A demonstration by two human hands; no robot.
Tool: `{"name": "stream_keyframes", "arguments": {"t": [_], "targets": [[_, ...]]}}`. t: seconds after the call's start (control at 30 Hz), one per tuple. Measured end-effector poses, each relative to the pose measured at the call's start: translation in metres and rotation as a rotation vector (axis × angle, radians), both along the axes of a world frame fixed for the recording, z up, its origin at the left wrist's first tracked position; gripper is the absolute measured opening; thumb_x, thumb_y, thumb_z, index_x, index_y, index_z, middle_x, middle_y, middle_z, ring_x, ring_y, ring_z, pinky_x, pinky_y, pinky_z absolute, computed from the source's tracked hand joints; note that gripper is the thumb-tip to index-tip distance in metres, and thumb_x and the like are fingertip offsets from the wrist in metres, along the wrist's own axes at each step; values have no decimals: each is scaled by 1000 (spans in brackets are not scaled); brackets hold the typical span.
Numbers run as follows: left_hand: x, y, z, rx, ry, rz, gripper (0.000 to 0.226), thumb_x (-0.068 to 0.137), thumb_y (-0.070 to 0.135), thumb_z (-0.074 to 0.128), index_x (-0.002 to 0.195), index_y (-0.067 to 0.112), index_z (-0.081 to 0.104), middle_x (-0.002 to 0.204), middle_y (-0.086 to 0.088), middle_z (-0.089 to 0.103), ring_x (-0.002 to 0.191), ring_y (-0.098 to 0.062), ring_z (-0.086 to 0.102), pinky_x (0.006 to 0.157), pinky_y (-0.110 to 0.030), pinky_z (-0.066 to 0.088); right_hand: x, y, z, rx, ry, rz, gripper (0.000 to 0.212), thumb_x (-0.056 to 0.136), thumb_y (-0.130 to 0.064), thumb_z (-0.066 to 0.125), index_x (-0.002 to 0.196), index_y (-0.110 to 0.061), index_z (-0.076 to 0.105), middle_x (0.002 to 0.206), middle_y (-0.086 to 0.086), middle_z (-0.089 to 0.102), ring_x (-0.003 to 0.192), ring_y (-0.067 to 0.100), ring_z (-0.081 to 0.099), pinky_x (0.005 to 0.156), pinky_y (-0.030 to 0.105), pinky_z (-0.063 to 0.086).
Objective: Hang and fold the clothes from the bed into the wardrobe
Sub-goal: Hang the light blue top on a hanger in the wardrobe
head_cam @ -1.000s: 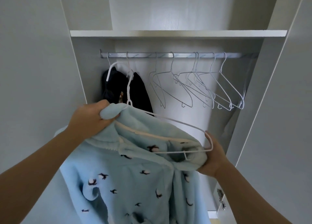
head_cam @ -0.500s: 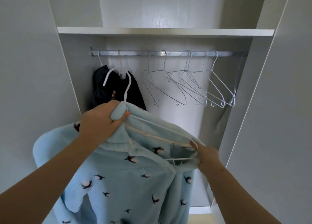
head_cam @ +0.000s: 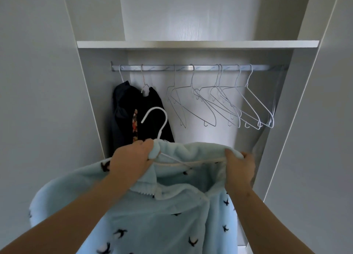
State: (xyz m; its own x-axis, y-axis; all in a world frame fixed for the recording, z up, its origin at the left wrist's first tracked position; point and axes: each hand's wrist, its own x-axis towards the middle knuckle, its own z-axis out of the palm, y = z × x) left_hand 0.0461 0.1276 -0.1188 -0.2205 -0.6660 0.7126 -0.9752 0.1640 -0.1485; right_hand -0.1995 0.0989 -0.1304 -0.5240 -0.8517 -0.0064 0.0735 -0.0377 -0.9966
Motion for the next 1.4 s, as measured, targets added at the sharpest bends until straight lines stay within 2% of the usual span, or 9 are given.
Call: {"name": "stream_keyframes", "arguments": {"t": [0.13,0.27,0.33,0.47,0.6,0.83,1.07,1.2,1.4], "targets": [[-25,2,24,172,507,184,32,89,46,52,85,17,39,75,1,50,70,-20,48,62,-32,37,22,5,2,41,-75,327,14,83,-15,62,92,-11,53,83,9,56,74,22,54,64,30,46],[-31,1,32,159,789,119,33,82,48,62,87,20,44,79,2,52,77,-18,47,67,-30,36,26,15,0,198,-164,735,13,84,-18,63,76,-14,52,67,5,56,61,17,55,55,26,47],[-25,1,34,128,858,56,34,79,45,67,88,17,50,79,2,55,77,-17,50,66,-27,35,18,15,0,232,-28,652,33,85,-36,62,63,-14,50,58,2,52,59,17,50,57,25,43],[-18,8,38,84,866,-41,30,76,36,73,87,14,55,76,5,56,73,-13,51,54,-14,33,-1,9,6,-137,522,-65,43,89,-44,46,58,-14,48,70,5,46,69,21,42,66,30,35],[-23,13,40,88,839,-122,30,71,30,78,82,14,55,69,12,52,65,0,49,56,-3,37,0,3,22,-156,888,146,50,91,-49,27,100,-16,63,90,3,61,95,26,54,90,35,37],[-53,15,36,206,744,-155,35,72,39,76,86,22,49,73,12,50,75,-13,52,66,-21,38,29,15,28,-65,981,456,51,97,-53,23,69,-17,47,65,-5,49,59,5,42,54,20,30],[-38,19,42,246,617,-55,40,78,54,61,105,24,58,83,6,62,78,-14,57,71,-31,46,16,8,22,13,802,296,55,95,-53,33,58,-14,38,57,1,44,55,11,40,55,26,31],[-30,20,50,94,962,-105,22,79,11,66,89,30,61,88,9,63,81,-9,56,65,-13,42,10,6,12,95,726,242,54,94,-53,36,64,-10,50,61,2,49,58,12,44,65,29,33],[-80,43,34,970,1288,-454,31,82,4,66,98,27,53,94,1,55,80,-13,58,73,-23,53,12,4,4,134,676,210,45,91,-52,44,67,-14,50,62,0,51,61,14,48,66,29,36]]}}
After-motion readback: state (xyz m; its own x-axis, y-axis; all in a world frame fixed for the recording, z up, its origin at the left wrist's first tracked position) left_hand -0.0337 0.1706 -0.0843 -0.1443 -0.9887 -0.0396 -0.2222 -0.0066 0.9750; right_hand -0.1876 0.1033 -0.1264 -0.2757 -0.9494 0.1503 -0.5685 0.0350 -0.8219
